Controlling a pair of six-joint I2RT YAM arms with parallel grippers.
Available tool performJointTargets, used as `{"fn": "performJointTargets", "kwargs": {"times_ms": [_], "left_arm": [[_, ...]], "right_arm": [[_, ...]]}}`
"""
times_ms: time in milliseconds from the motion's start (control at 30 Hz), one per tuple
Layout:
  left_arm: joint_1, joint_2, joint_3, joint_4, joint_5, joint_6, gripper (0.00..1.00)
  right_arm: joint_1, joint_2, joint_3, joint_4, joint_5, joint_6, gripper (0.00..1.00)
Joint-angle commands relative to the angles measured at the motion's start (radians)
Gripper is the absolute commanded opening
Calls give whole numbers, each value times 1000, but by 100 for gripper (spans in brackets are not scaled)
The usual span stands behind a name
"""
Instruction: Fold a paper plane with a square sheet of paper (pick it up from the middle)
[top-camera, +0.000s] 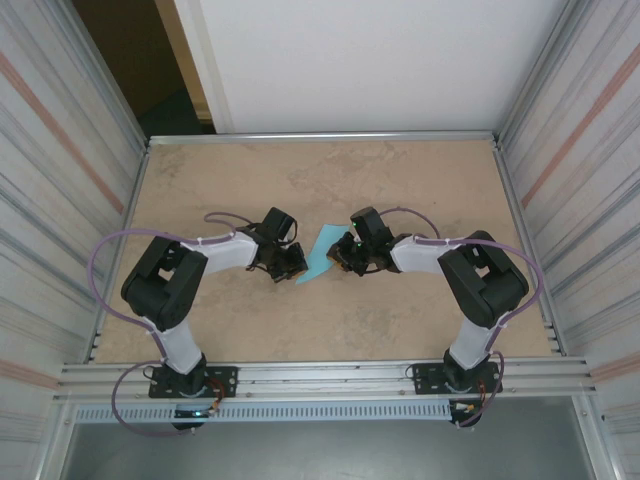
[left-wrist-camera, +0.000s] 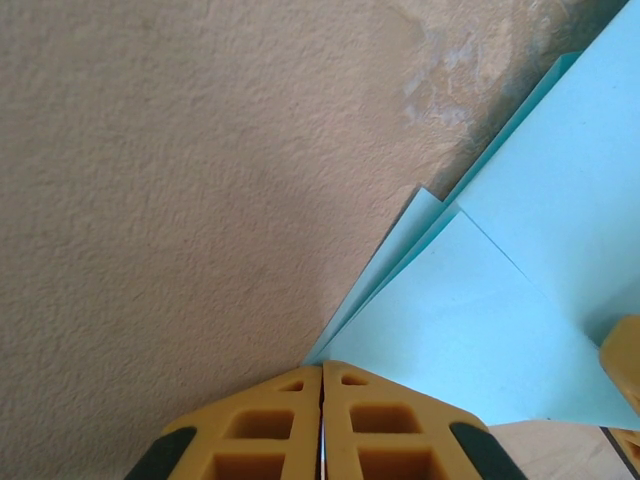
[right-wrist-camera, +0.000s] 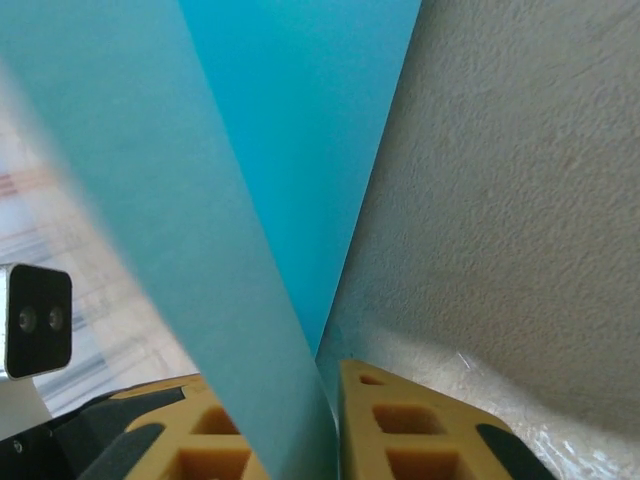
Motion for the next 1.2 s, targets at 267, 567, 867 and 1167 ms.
{"fn": "performJointTargets", "kwargs": {"times_ms": [267,567,867,1167], "left_arm": [[16,-160,-49,57,-10,144,27],[-91,-187,-36,165,-51,623,59],[-154,-88,-9,289,-85,918,62],[-212,-6,0,379,-173,1135,49]], "right_arm": [[-8,-44,40,-102,21,-46,0],[-76,-102,57,-185,-6,-28,0],[-145,-104,95,-239,-78,-52,0],[-165,-102,103,-253,-112,-55,0]]}}
